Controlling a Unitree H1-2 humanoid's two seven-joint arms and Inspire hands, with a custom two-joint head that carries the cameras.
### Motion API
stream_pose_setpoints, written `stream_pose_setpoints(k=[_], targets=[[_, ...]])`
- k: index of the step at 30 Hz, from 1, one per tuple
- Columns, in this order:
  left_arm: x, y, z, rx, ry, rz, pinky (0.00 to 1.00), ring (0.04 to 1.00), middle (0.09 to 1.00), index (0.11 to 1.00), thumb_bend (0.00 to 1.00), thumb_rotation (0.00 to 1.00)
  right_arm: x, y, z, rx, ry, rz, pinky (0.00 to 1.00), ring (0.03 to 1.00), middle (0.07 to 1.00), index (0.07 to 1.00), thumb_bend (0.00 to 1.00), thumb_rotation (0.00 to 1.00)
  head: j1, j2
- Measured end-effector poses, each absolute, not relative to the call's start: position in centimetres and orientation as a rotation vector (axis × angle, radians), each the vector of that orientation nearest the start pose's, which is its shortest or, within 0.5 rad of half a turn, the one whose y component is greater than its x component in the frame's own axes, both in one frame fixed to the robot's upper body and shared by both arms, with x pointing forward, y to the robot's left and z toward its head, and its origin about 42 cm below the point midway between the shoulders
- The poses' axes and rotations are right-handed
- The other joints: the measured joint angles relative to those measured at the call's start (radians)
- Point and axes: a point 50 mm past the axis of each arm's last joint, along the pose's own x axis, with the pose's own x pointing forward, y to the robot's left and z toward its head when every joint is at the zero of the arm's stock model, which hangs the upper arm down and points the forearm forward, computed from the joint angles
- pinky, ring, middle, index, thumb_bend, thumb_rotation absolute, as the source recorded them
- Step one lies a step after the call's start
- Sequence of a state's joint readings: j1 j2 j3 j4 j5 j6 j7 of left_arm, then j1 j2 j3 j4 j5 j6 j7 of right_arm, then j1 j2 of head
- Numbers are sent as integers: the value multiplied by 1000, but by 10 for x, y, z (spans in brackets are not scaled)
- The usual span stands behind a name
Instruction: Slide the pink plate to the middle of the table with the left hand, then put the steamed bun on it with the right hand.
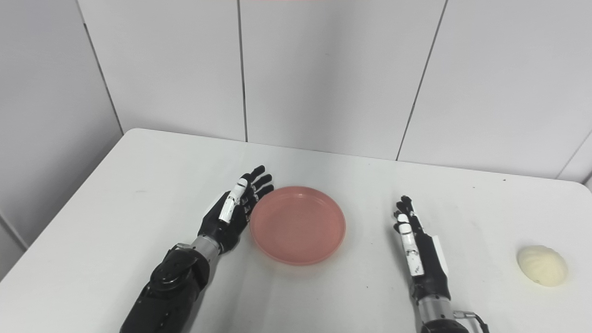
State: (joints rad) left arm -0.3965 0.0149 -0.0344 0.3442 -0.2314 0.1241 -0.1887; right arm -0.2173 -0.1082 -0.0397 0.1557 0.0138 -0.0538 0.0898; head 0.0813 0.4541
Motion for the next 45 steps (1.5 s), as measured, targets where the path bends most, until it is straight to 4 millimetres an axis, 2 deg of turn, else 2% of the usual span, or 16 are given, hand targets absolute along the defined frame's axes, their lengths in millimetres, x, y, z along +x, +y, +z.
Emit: stream_pose_setpoints(k=[9,20,24,32,33,34,36,40,42,44,45], targets=[[401,155,120,-200,74,-411,932,916,929,923,422,1000,350,-233,125,-103,-114,75,938,942,951,962,209,1000,-48,-14],[396,150,117,-253,76,-453,914,915,931,927,430,1000,349,-230,124,-104,-112,80,932,937,947,958,238,1000,-72,-20],[397,151,116,-254,77,-453,913,912,929,926,436,1000,351,-230,123,-101,-106,79,934,942,951,959,243,1000,-101,-23],[401,150,113,-255,64,-447,913,907,925,919,434,1000,355,-230,126,-98,-114,65,922,924,939,945,318,1000,-140,-28],[402,150,112,-255,63,-446,915,908,925,919,434,1000,355,-230,126,-106,-116,61,895,902,922,937,379,1000,-156,-31],[404,150,112,-256,62,-445,917,909,926,920,434,1000,355,-231,128,-122,-124,50,884,896,917,936,376,1000,-156,-31],[404,149,113,-258,58,-444,923,913,928,923,434,1000,353,-232,133,-177,-146,28,867,883,911,940,441,1000,-166,-32],[405,150,115,-260,48,-440,926,916,931,925,436,1000,346,-232,138,-303,-177,17,769,842,890,927,485,1000,-199,-41],[406,151,114,-261,45,-434,925,916,931,924,440,1000,343,-235,151,-408,-224,-4,741,820,888,926,528,979,-215,-44],[407,153,113,-261,45,-433,924,915,928,923,442,1000,342,-242,170,-489,-293,-28,724,807,886,922,587,875,-245,-52],[407,154,113,-260,44,-434,924,916,928,923,442,1000,342,-246,183,-527,-337,-42,722,806,886,921,590,866,-245,-52]])
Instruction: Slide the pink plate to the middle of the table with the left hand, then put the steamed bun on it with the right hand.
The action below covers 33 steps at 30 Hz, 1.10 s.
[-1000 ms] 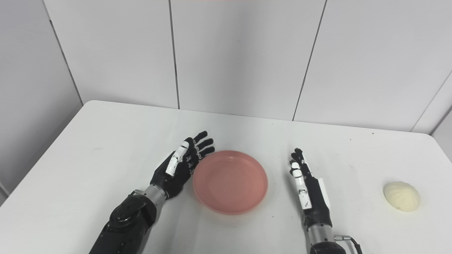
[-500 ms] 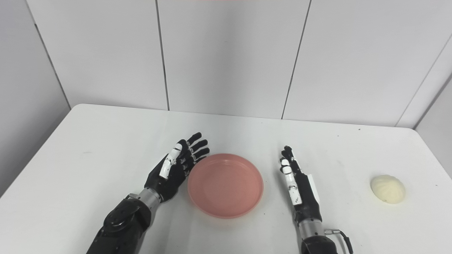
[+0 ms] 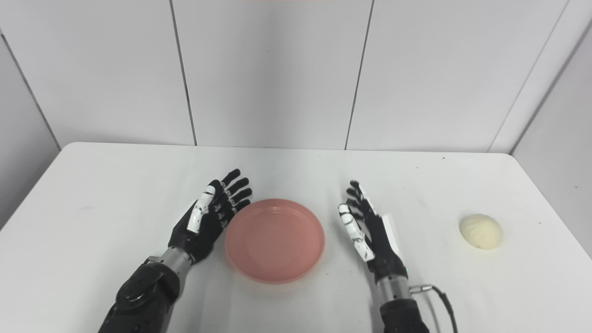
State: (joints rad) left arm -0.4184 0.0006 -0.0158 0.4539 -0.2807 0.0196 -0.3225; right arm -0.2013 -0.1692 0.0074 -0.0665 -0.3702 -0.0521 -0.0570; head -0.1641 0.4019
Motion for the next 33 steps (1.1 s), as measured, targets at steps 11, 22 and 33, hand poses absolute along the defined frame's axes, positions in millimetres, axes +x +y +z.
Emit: stream_pose_setpoints(k=[11,22,33], targets=[[417,173,111,-258,32,-441,909,905,919,912,450,1000,321,-261,258,-831,-513,-215,687,819,887,897,745,450,-106,-11],[436,197,110,-230,30,-447,887,889,904,896,475,962,299,-288,296,-1127,-473,-430,685,812,864,861,791,492,-218,-26],[454,217,110,-228,26,-441,864,874,890,881,494,928,296,-339,300,-1182,-213,-573,655,809,848,839,809,415,-268,-31]])
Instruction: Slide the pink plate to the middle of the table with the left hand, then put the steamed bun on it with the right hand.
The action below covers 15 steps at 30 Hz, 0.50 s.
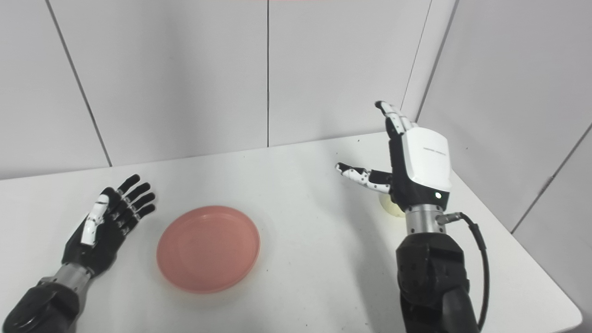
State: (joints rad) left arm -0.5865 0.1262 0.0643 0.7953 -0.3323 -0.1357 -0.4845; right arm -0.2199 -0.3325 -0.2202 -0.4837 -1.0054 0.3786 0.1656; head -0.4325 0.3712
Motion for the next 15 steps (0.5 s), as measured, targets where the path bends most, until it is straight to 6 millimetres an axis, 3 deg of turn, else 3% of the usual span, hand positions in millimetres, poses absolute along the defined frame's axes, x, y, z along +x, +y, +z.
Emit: stream_pose_setpoints(k=[5,15], targets=[[460,223,108,-223,26,-440,848,862,879,871,509,903,303,-361,286,-1159,-111,-586,679,810,835,830,834,408,-23,5],[466,235,108,-207,22,-444,827,846,869,857,539,859,319,-387,253,-1148,45,-564,611,766,804,798,849,419,-43,15]])
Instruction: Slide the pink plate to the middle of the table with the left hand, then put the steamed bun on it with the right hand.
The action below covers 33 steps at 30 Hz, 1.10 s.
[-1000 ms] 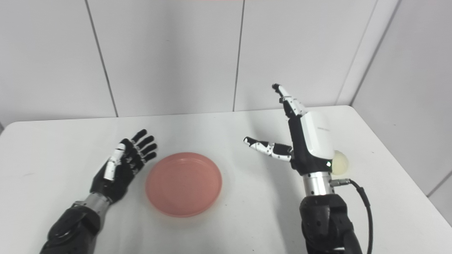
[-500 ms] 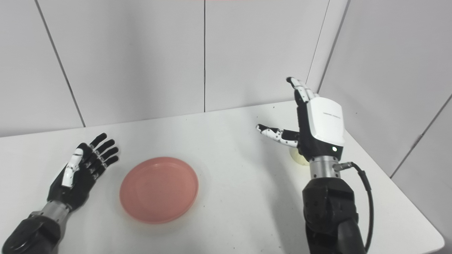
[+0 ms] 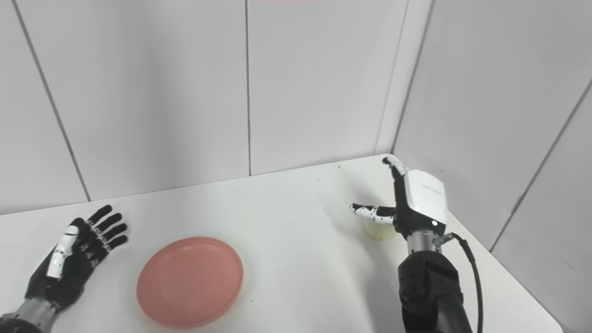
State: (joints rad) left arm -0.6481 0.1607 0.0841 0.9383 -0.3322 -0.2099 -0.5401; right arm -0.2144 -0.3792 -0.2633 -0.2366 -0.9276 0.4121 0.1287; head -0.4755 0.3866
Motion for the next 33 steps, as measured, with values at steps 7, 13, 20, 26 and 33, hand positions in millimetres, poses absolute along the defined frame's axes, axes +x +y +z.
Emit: stream_pose_setpoints(k=[7,13,20,26,33], targets=[[468,237,108,-208,23,-444,817,838,859,850,554,843,331,-397,226,-1136,136,-562,590,755,799,802,826,432,-12,11],[468,240,109,-205,22,-445,817,838,860,851,560,828,338,-401,213,-1124,205,-548,630,786,820,814,816,430,-17,20],[468,241,109,-208,20,-444,814,836,857,850,554,825,345,-404,204,-1110,249,-530,651,806,831,814,804,418,-28,35],[467,242,110,-207,17,-445,818,836,856,850,542,838,350,-407,191,-1104,296,-505,674,826,845,815,805,426,-35,51],[464,247,111,-201,18,-445,819,838,858,852,539,833,355,-409,188,-1113,300,-514,677,837,856,817,801,443,-37,63]])
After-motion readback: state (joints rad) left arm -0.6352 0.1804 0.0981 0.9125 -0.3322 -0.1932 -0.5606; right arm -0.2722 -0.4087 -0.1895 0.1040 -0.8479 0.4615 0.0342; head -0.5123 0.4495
